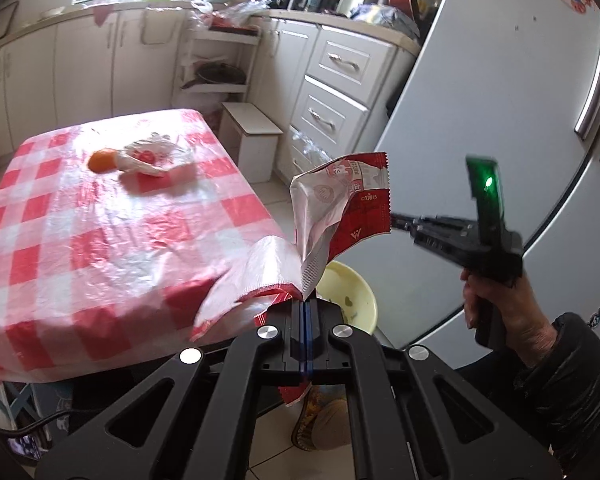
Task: Collect trash
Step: 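Carry the wrapper to the yellow bucket and open the left tool over it, then bring the left tool back over the table while the right tool holds the carton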
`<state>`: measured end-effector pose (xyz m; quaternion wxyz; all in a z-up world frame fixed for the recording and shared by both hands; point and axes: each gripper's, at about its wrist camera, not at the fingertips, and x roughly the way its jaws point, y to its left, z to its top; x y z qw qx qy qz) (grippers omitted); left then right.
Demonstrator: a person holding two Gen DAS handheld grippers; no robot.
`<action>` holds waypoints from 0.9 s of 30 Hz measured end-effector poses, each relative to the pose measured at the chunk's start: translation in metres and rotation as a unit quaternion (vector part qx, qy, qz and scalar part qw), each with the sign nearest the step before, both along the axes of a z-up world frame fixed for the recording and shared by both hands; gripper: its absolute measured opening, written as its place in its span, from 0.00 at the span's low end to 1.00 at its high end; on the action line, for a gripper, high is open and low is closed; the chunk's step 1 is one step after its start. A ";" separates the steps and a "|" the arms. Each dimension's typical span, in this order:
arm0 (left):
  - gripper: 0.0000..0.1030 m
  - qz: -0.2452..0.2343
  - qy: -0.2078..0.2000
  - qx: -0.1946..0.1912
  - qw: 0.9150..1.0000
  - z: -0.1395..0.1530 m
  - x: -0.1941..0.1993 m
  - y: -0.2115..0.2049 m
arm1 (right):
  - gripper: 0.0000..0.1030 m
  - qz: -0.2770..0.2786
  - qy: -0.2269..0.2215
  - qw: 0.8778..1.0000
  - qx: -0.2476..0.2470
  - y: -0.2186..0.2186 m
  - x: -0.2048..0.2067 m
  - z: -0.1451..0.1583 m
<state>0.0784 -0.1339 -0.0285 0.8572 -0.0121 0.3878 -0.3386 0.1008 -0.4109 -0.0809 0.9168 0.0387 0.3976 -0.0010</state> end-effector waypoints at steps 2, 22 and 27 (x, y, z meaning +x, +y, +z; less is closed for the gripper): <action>0.00 -0.012 0.009 0.005 1.000 -0.008 0.002 -0.011 | 0.01 -0.006 -0.007 1.000 0.008 -0.002 -0.002 0.004; 0.25 -0.110 0.087 0.101 0.985 -0.149 0.057 -0.176 | 0.48 -0.113 0.006 0.992 0.048 -0.056 -0.041 0.006; 0.40 -0.109 0.072 0.098 0.987 -0.149 0.057 -0.176 | 0.54 -0.124 0.040 0.990 0.044 -0.065 -0.046 -0.010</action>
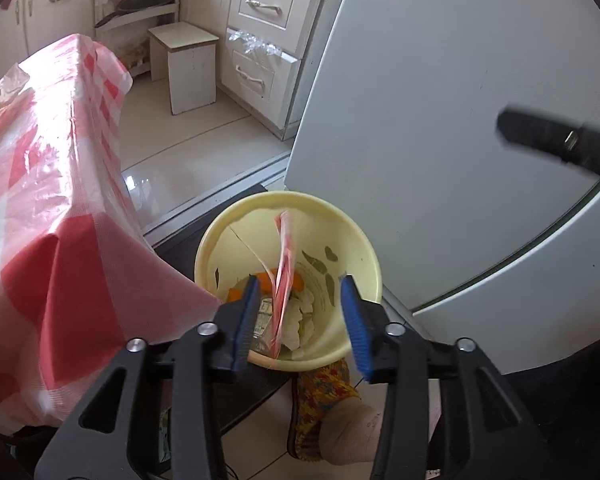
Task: Collect trash
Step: 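Bring the left tool back over the table while the right tool holds the carton, then carry the juice carton to the yellow bucket and open the right tool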
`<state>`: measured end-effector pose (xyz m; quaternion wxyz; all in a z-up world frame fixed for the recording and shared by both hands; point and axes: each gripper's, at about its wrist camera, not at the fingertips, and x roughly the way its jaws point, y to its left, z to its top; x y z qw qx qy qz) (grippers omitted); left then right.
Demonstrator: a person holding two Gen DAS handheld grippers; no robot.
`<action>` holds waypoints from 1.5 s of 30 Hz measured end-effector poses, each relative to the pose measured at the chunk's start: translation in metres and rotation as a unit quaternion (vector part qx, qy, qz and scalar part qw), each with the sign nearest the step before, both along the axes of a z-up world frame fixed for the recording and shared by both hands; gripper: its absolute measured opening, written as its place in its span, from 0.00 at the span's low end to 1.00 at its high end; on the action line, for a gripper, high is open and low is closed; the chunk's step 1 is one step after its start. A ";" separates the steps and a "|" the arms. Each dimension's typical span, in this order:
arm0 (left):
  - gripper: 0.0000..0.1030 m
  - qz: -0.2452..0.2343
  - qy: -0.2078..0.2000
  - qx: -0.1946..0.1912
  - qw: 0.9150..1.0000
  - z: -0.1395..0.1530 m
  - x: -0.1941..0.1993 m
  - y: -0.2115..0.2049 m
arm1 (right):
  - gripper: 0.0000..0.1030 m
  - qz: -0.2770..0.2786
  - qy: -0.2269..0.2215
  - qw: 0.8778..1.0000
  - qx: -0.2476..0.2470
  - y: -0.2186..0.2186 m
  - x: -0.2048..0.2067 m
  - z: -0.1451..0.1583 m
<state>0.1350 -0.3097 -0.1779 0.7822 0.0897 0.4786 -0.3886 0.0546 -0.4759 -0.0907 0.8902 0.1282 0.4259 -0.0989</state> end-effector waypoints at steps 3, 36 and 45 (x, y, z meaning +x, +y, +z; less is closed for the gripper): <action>0.40 0.001 -0.009 -0.005 1.000 0.006 -0.005 0.008 | 0.54 0.004 0.021 1.000 0.009 0.001 0.002 -0.011; 0.58 0.391 -0.124 -0.032 0.911 0.058 0.030 0.395 | 0.70 0.115 0.387 0.888 0.218 0.313 0.074 -0.376; 0.65 0.395 -0.109 -0.056 0.910 0.046 0.045 0.400 | 0.70 0.002 0.417 0.883 0.214 0.306 0.084 -0.438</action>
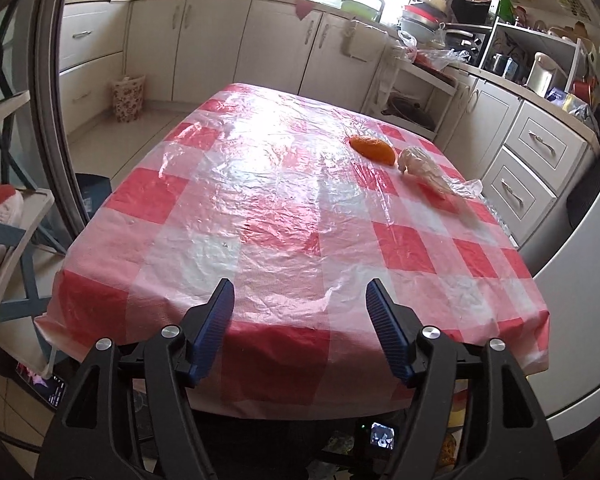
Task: Collect trash
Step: 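Carry the juice carton to the yellow bucket and open the right tool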
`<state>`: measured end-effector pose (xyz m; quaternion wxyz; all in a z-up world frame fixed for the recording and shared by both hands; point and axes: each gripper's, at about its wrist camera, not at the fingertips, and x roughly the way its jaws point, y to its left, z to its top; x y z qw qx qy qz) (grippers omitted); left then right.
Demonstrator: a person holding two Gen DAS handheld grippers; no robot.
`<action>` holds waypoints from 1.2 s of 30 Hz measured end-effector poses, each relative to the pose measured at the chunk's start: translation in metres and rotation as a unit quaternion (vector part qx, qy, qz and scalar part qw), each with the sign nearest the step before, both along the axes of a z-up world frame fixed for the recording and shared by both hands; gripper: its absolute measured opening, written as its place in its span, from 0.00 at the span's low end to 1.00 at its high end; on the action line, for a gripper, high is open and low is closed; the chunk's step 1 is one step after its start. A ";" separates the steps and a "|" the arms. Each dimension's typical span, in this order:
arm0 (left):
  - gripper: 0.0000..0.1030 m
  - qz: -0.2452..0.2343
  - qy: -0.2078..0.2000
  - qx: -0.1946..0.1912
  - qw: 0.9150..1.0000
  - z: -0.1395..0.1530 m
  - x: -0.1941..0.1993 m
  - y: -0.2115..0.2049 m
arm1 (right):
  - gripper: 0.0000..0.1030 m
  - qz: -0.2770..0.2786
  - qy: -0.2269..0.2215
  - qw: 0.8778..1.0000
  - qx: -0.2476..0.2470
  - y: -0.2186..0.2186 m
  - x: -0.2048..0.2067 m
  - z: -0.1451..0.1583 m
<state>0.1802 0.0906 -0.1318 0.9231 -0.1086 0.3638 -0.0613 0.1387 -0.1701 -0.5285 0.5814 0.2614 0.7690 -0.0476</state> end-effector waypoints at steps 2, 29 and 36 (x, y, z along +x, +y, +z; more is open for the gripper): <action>0.66 0.001 0.000 -0.001 1.000 0.000 0.001 -0.002 | 0.70 0.011 0.005 1.000 -0.003 0.001 -0.004 -0.005; 0.72 0.014 -0.016 0.055 0.998 -0.005 -0.006 -0.036 | 0.60 -0.008 -0.149 0.984 0.102 -0.086 -0.069 0.181; 0.72 0.017 -0.020 0.074 0.997 -0.006 -0.011 -0.041 | 0.60 -0.078 -0.224 0.969 0.065 -0.168 -0.111 0.270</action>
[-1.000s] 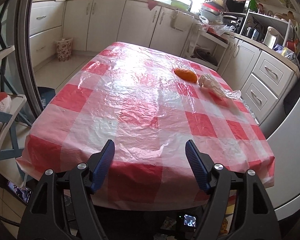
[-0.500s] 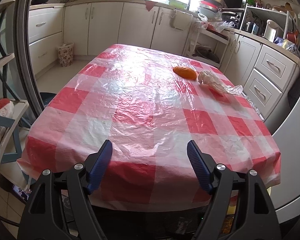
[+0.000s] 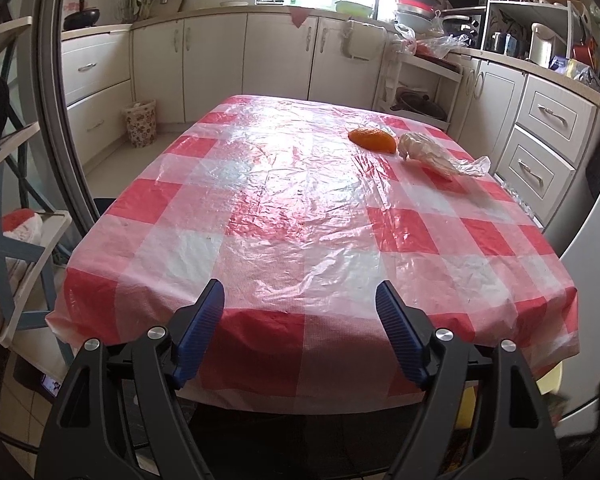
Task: Collect trash
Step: 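Carry the juice carton to the yellow bucket and open the right tool, then bring the right tool back over the table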
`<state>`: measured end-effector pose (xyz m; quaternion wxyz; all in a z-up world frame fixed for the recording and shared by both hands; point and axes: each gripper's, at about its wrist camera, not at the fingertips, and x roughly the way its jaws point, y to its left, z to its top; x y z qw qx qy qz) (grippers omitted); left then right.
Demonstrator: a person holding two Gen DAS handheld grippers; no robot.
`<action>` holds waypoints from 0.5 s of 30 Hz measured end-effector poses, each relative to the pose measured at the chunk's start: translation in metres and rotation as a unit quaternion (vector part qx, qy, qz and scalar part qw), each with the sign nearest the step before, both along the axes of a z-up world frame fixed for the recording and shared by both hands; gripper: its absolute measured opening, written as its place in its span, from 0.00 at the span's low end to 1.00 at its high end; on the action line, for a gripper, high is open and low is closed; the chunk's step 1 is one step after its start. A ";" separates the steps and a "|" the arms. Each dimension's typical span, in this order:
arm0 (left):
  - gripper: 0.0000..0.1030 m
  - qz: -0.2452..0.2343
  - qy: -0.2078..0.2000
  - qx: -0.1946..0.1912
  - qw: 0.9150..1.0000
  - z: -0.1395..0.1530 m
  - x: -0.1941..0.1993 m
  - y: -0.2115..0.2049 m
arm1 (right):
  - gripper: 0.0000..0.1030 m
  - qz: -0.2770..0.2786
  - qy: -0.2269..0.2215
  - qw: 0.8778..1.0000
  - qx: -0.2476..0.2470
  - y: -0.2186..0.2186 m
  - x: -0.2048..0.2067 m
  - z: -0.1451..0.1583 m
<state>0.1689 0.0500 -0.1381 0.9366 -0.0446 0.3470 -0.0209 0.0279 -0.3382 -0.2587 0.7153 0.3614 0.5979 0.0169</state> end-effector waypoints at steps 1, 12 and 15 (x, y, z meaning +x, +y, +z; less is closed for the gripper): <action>0.72 0.000 0.000 0.001 1.000 0.000 -0.001 0.000 | 0.60 -0.012 -0.011 1.000 -0.012 -0.024 0.000 0.012; 0.72 0.024 -0.003 0.005 1.000 0.004 -0.009 0.010 | 0.66 -0.058 -0.018 0.989 -0.132 -0.122 0.090 0.046; 0.72 0.033 -0.004 0.012 0.999 0.004 -0.012 0.013 | 0.71 -0.087 -0.058 0.987 -0.123 -0.127 0.099 0.061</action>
